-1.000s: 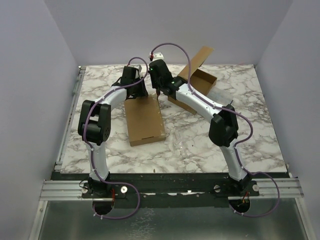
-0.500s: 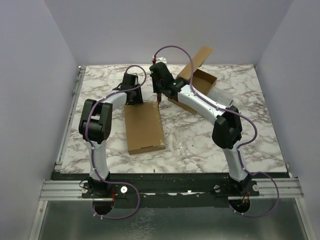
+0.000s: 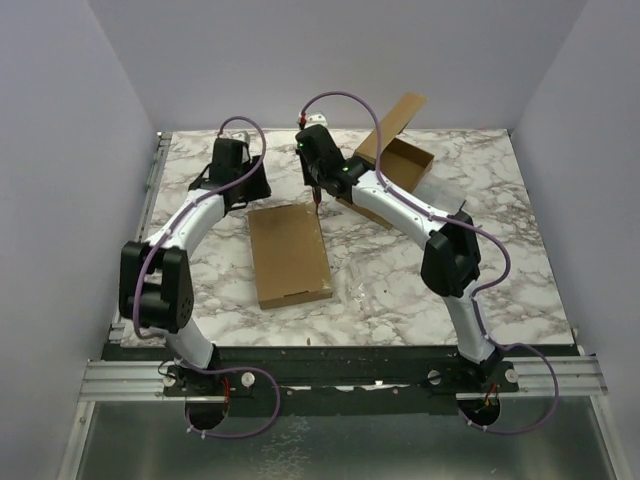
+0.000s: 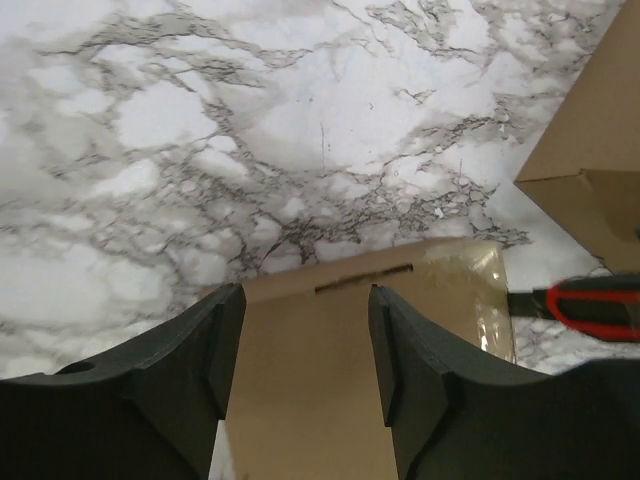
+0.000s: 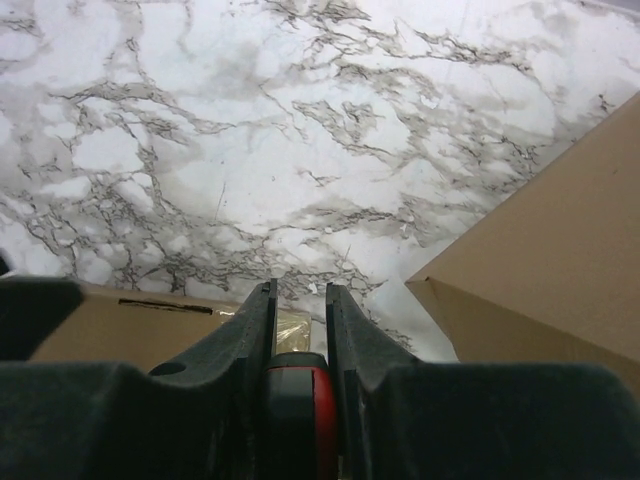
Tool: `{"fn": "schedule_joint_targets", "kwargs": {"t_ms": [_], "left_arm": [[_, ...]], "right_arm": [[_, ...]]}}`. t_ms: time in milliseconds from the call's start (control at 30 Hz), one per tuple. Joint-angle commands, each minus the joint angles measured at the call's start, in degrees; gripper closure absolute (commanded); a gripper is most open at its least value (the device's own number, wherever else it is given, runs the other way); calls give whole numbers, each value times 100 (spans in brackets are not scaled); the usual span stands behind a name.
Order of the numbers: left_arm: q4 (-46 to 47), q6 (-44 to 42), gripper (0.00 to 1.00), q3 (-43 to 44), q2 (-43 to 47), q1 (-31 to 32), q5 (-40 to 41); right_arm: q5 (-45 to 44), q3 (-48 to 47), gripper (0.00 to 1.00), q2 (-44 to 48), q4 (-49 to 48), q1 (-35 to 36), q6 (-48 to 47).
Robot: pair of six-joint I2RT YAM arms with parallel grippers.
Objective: Unpack the express box
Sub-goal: Cut the express box at the center of the board.
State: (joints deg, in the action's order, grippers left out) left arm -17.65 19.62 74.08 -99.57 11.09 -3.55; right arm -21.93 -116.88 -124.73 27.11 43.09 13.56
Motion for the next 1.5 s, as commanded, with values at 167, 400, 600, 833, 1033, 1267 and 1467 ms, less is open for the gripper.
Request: {"fn": "schedule_joint_targets", "kwargs": {"t_ms": [167, 400, 600, 833, 1033, 1267, 1467], "left_arm": [[391, -283, 42, -2163, 2473, 236, -1289], [931, -2213, 40, -3378, 4030, 3085, -661], [1032, -3411, 38, -3706, 3671, 4562, 687], [1251, -3236, 41, -3868, 3130, 4595, 1574], [1214, -2949, 43, -3739, 2513, 4595, 2366], [1463, -2236, 51, -3641, 2040, 4480, 2824], [1465, -2128, 53, -3649, 2104, 4224, 2768]], "right_arm": [[132, -456, 100, -650, -29, -15, -830], [357, -448, 100, -682, -140, -24, -913], [427, -351, 100, -618, -72, -21, -846], [385, -705, 100, -703, 550, 2, -533], [254, -1552, 100, -1137, 1682, 90, -250], [358, -1427, 100, -1104, 2245, 106, -94], [617, -1405, 100, -1056, 2646, 107, 33]]}}
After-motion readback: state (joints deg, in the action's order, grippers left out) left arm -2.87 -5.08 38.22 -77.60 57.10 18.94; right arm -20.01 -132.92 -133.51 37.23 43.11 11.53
